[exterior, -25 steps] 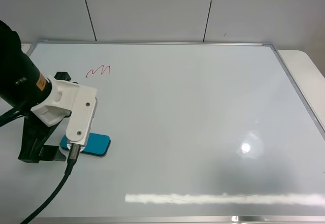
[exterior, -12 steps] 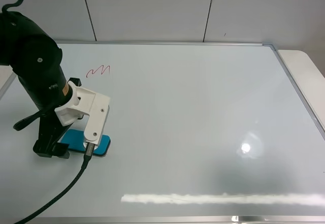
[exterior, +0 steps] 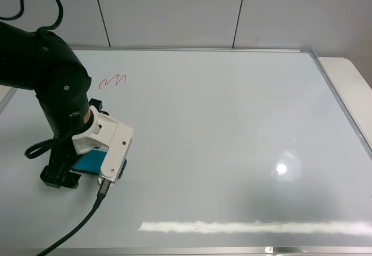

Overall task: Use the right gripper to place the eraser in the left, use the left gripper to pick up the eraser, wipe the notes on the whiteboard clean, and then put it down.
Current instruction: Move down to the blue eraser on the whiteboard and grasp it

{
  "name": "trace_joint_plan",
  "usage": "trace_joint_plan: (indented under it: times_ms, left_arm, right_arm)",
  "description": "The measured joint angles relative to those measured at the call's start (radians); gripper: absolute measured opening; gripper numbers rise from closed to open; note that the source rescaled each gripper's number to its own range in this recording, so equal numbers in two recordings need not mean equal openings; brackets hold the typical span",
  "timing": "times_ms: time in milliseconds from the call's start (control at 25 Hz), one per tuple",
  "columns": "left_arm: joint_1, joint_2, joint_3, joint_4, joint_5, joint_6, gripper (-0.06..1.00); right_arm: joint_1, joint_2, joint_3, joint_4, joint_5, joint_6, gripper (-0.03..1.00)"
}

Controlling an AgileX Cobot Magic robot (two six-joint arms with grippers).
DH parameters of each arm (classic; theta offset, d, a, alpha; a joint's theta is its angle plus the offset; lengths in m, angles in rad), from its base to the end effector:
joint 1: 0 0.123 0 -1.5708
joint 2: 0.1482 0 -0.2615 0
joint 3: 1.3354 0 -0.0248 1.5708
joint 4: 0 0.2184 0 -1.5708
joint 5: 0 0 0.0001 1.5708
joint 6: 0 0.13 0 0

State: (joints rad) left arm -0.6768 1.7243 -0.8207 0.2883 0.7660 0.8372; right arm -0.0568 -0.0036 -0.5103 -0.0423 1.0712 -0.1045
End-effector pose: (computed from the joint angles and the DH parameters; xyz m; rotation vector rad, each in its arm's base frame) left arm 0.2082 -0.1344 0.1031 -2.3524 -2.0178 -0.3059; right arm 0.0228 -0.0061 0.2458 -0.0462 2.0430 -0.1515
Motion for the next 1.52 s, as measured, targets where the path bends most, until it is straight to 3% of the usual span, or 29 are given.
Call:
trace_joint_plan:
  times_ms: [640, 1520]
  left_arm:
    - [-0.003, 0.089, -0.024, 0.008, 0.001, -0.066, 1.00]
    - [-0.003, 0.097, -0.034, 0.027, -0.027, -0.067, 1.00]
  right_arm:
    - [0.000, 0.000, 0.000, 0.000, 0.000, 0.000, 0.99]
    - [0.000, 0.000, 0.000, -0.006, 0.000, 0.000, 0.99]
